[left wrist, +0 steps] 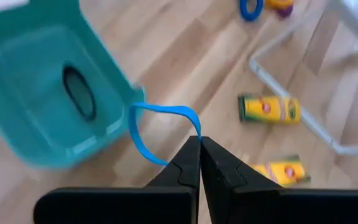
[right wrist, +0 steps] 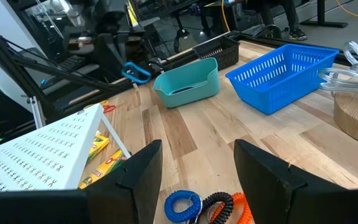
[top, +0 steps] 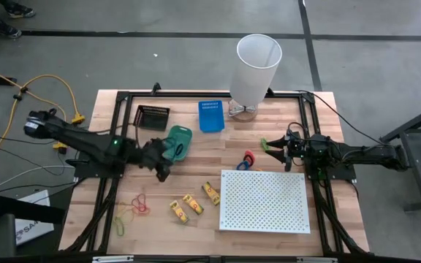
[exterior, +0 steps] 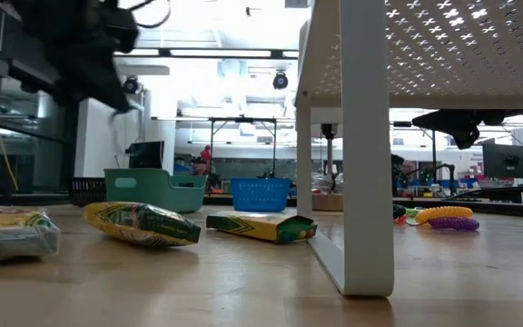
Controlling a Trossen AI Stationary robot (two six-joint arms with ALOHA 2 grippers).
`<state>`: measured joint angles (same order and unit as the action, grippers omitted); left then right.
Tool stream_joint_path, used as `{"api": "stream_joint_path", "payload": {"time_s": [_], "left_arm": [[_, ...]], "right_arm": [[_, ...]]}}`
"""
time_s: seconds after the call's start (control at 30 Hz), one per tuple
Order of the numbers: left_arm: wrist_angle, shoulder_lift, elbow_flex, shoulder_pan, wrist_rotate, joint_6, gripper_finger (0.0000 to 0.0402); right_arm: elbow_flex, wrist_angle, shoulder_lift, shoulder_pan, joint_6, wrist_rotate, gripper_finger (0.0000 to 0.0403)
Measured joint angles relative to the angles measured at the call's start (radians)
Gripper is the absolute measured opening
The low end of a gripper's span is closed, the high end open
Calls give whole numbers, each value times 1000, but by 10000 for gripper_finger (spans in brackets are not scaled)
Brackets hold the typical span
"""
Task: Pick & Place Office Desk Supplies
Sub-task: Put the blue rubber band into the green bin
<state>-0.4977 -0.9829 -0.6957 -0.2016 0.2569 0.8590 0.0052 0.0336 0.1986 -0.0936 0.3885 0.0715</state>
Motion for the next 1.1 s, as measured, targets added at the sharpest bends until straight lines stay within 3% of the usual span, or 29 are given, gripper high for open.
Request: {"api": "stream_joint_path", "payload": {"time_s": [0.27, 0.5, 0.7, 1.1], "left_arm": [[64, -31, -1, 266, -170, -186, 1], [127, -106, -1, 428, -308, -291, 1], [172, -162, -1, 499, -384, -342, 1], [174, -190, -1, 522, -391, -381, 1]], "right_arm": [[0, 0, 0, 0, 0, 0, 188], [0, 0, 0, 0, 0, 0, 188], [0, 0, 0, 0, 0, 0, 188], [0, 0, 0, 0, 0, 0, 188]]}}
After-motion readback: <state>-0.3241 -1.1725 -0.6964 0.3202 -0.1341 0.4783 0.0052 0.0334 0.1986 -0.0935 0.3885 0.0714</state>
